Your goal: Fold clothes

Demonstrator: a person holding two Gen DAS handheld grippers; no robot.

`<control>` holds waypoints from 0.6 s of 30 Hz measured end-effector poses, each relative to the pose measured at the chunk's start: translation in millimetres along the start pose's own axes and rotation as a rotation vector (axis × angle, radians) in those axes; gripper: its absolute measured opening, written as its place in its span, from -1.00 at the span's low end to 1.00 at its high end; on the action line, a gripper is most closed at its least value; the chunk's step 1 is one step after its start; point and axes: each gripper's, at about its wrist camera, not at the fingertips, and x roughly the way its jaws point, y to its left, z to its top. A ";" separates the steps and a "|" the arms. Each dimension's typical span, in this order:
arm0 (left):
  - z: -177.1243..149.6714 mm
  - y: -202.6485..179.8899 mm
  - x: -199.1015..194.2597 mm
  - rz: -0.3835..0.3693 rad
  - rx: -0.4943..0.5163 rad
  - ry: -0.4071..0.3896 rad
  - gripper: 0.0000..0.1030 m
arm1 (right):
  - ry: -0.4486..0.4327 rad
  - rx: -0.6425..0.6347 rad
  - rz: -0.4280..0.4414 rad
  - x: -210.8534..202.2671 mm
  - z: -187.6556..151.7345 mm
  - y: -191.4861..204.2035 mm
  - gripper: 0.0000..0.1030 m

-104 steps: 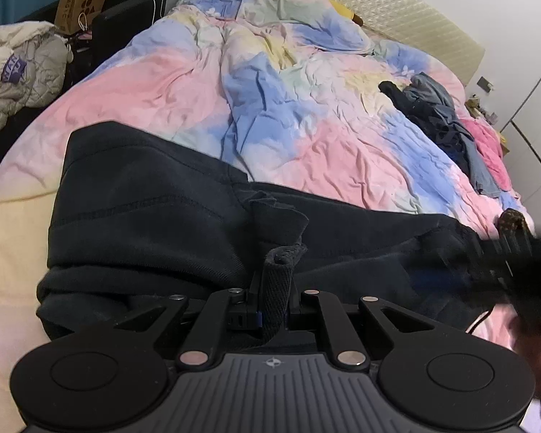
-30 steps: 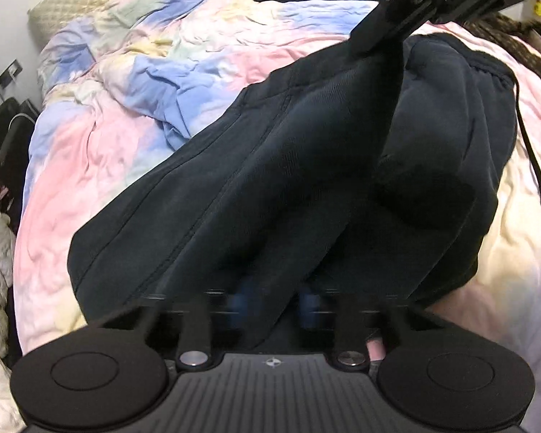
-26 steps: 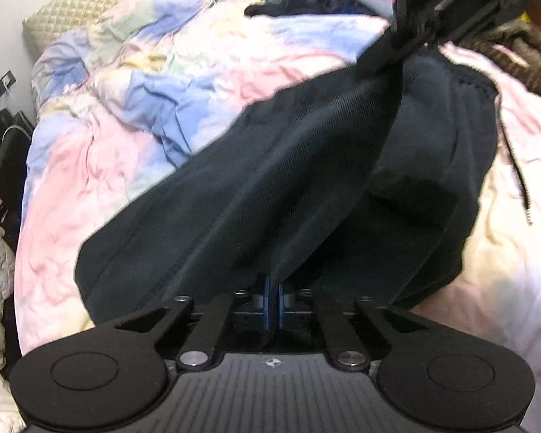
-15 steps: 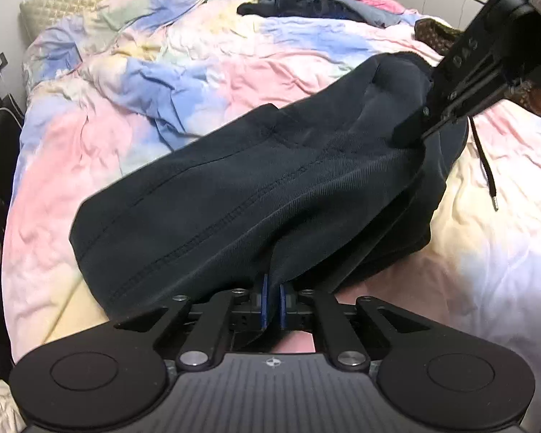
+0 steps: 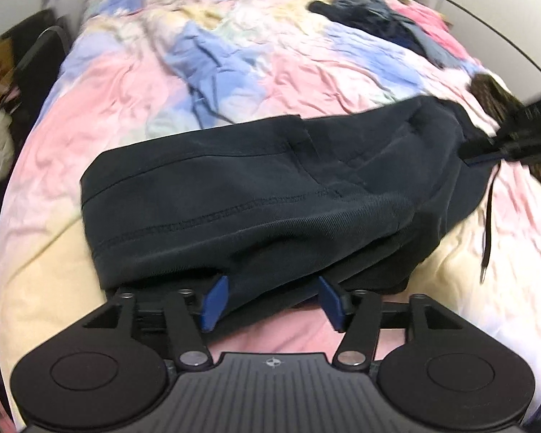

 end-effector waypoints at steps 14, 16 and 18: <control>34.1 -53.7 -22.4 0.157 -0.190 -0.030 0.34 | -0.120 0.376 -0.018 -13.2 32.2 -188.2 -0.17; 38.5 -61.8 -18.3 0.181 -0.210 -0.034 0.36 | -0.132 0.451 -0.006 -10.5 33.7 -214.5 -0.07; 41.5 -67.3 -10.5 0.218 -0.252 -0.035 0.36 | -0.142 0.521 0.006 -7.4 35.1 -239.2 0.06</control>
